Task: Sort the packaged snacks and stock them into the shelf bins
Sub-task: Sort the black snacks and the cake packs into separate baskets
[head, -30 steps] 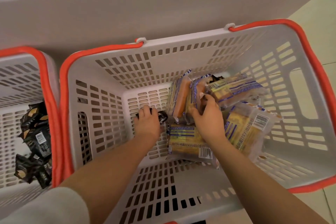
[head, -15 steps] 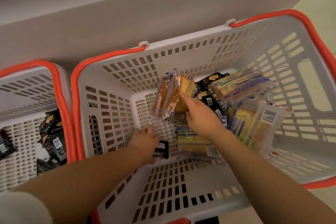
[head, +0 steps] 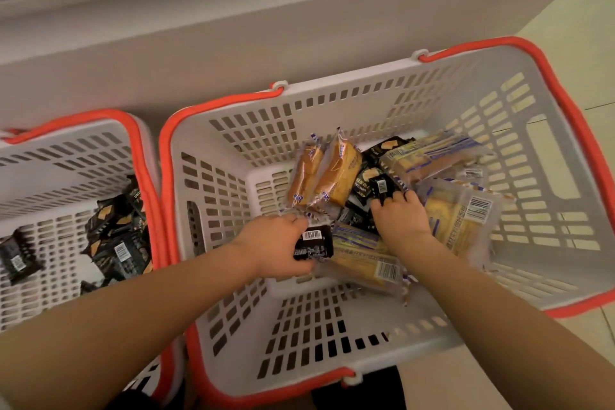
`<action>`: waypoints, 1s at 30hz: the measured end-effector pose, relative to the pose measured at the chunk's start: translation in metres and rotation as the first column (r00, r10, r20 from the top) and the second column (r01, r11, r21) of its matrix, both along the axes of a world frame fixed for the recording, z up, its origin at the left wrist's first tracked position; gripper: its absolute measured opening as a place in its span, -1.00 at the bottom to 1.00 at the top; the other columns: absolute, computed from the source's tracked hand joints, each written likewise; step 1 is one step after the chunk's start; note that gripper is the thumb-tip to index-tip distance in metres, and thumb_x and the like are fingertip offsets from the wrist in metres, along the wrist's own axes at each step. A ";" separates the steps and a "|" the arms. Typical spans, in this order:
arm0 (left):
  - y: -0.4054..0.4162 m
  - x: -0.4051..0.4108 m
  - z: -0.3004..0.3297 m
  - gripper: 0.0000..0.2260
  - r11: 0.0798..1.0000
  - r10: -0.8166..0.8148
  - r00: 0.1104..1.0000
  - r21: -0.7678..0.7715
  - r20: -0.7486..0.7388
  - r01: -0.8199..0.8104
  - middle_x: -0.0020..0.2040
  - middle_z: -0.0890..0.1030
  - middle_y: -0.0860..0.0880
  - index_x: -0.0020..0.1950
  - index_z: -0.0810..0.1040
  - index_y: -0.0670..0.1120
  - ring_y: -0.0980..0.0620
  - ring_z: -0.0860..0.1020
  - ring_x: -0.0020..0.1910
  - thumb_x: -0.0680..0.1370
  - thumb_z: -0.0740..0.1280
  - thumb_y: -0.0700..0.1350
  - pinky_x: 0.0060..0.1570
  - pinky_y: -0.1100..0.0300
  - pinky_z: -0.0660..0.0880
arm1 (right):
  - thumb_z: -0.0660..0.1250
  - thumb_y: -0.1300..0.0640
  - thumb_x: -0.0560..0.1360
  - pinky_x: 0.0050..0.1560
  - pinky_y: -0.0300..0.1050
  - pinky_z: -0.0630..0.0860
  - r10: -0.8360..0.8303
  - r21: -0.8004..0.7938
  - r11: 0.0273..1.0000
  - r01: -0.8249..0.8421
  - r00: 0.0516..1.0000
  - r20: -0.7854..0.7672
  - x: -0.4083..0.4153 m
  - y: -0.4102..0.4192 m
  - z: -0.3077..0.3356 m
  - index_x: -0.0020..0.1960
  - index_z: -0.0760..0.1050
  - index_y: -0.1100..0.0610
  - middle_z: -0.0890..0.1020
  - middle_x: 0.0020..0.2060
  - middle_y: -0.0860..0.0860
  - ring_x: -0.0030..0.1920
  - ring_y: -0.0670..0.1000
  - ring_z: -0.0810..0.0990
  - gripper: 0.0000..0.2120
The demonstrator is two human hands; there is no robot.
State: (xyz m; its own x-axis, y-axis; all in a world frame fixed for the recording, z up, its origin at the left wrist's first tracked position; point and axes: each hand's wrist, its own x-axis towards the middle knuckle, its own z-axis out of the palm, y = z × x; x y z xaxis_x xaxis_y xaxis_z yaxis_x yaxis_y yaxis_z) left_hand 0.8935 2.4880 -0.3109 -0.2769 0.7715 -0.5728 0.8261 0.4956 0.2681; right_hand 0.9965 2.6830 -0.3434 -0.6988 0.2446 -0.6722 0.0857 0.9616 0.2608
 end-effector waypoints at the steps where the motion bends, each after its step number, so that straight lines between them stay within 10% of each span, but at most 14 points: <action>1: 0.001 0.000 0.000 -0.50 1.000 0.026 1.000 0.010 0.009 -0.026 0.07 0.52 -0.01 0.21 0.37 -0.01 0.02 0.52 -0.06 0.44 0.22 0.30 -0.28 0.25 0.33 | 0.17 0.15 0.56 0.26 0.00 0.24 0.020 0.005 1.000 -0.020 1.000 -0.005 0.002 0.001 0.000 0.28 0.35 0.13 0.50 0.21 0.11 0.26 0.15 0.38 -0.70; 10: 0.009 -0.017 0.027 -0.55 0.960 0.238 0.957 0.109 0.165 -0.258 -0.06 0.55 0.02 0.13 0.38 0.01 0.05 0.52 -0.17 0.43 0.26 0.29 -0.25 0.18 0.49 | 0.22 0.16 0.55 0.03 -0.06 0.38 -0.159 -0.182 0.978 0.106 0.936 -0.313 0.005 0.004 0.020 0.16 0.41 0.12 0.61 0.04 0.05 0.09 0.11 0.54 -0.81; 19: -0.052 -0.018 0.127 -0.61 0.685 0.510 0.851 0.542 0.122 -0.488 -0.30 0.37 0.23 -0.02 0.31 0.13 0.20 0.39 -0.33 0.31 0.19 0.35 -0.39 0.30 0.28 | 0.33 0.07 0.50 -0.24 -0.20 0.38 -0.806 -0.853 0.515 0.087 0.387 -0.448 -0.038 -0.076 0.125 0.05 0.49 0.10 0.58 -0.17 -0.06 -0.18 -0.05 0.53 -0.84; 21: -0.087 -0.014 0.140 -0.53 0.602 0.630 0.768 0.553 0.115 -0.577 -0.27 0.40 0.20 -0.01 0.36 0.07 0.16 0.40 -0.30 0.28 0.14 0.38 -0.32 0.20 0.29 | 0.35 0.05 0.47 -0.23 -0.18 0.39 -0.818 -0.893 0.447 0.043 0.423 -0.389 -0.049 -0.108 0.143 -0.02 0.46 0.04 0.58 -0.25 -0.10 -0.23 -0.08 0.55 -0.87; 30: -0.247 0.007 0.120 -0.55 0.435 0.886 0.455 0.180 0.085 -0.882 -0.11 0.51 0.05 0.10 0.37 -0.01 0.14 0.44 -0.26 0.41 0.31 0.29 -0.38 0.25 0.28 | 0.25 0.12 0.54 -0.09 -0.03 0.43 -0.082 -0.604 0.758 -0.246 0.883 -0.462 -0.080 -0.257 0.140 0.15 0.37 0.22 0.50 0.06 0.14 0.07 0.16 0.52 -0.76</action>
State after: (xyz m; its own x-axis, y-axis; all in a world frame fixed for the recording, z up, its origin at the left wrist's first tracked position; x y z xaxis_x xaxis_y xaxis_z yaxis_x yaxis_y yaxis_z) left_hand 0.9003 2.2412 -0.1908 -0.8765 0.1803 -0.4463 -0.0285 0.9061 0.4221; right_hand 0.9167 2.4263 -0.2031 -0.9461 -0.1920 -0.2610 -0.0561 0.8905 -0.4515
